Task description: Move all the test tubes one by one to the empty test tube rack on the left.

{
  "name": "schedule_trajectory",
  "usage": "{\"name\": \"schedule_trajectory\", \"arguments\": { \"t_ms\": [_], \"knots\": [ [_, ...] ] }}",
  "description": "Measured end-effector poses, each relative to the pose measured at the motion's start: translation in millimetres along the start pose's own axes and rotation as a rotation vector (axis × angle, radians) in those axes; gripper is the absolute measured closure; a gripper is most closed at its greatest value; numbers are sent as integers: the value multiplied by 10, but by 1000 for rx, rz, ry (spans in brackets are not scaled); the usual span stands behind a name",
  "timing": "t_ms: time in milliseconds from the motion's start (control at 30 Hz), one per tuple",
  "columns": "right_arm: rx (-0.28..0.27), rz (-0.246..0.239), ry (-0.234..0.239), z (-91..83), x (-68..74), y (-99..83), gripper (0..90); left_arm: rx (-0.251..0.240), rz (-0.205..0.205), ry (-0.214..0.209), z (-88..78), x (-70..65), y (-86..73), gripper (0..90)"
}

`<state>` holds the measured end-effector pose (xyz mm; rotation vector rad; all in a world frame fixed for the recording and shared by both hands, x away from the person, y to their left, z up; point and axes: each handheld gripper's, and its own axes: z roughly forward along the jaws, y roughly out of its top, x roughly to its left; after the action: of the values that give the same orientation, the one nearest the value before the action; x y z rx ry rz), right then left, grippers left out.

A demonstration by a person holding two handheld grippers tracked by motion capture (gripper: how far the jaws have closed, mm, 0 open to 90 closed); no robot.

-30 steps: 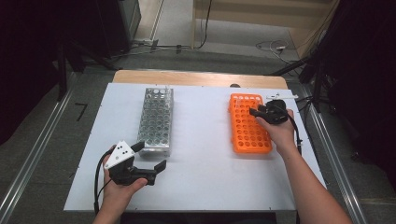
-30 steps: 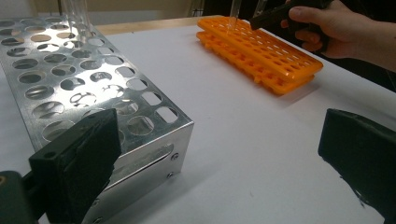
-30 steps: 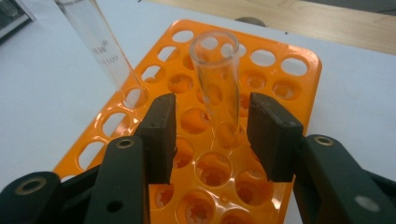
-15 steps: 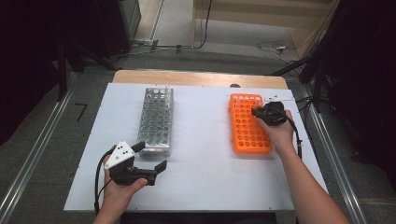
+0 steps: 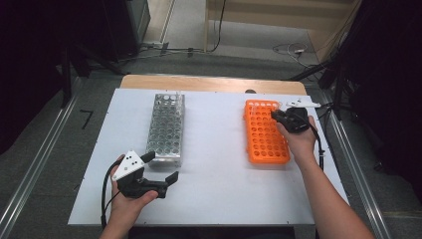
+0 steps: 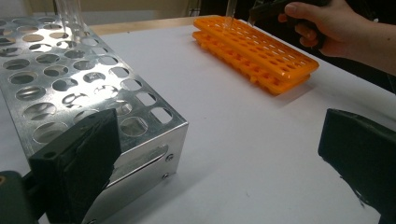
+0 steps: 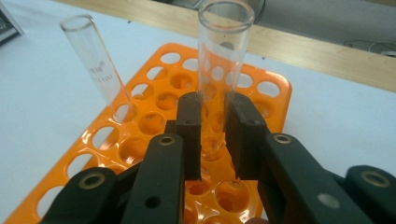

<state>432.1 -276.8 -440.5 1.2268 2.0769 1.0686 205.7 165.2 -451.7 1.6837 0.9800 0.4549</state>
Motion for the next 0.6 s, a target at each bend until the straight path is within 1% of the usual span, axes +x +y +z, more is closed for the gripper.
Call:
{"name": "schedule_trajectory", "arguments": {
  "t_ms": [67, 133, 300, 467, 600],
  "knots": [
    [-18, -3, 20, -55, 11, 14, 740, -3, 1, -2, -1, -3, 4, 0],
    [-24, -9, 31, -115, 42, 29, 740, -3, 2, -3, -2, -9, 9, 0],
    [-45, -15, 83, -294, 128, 37, 740, -9, 4, -2, 11, -11, 21, 0],
    [-37, 0, 157, -426, 221, -74, 741, -7, 5, -3, 20, -6, 19, 0],
    [-20, -40, 192, -502, 353, -189, 740, -11, 3, -4, 25, -21, 30, 0]
  ]
}}
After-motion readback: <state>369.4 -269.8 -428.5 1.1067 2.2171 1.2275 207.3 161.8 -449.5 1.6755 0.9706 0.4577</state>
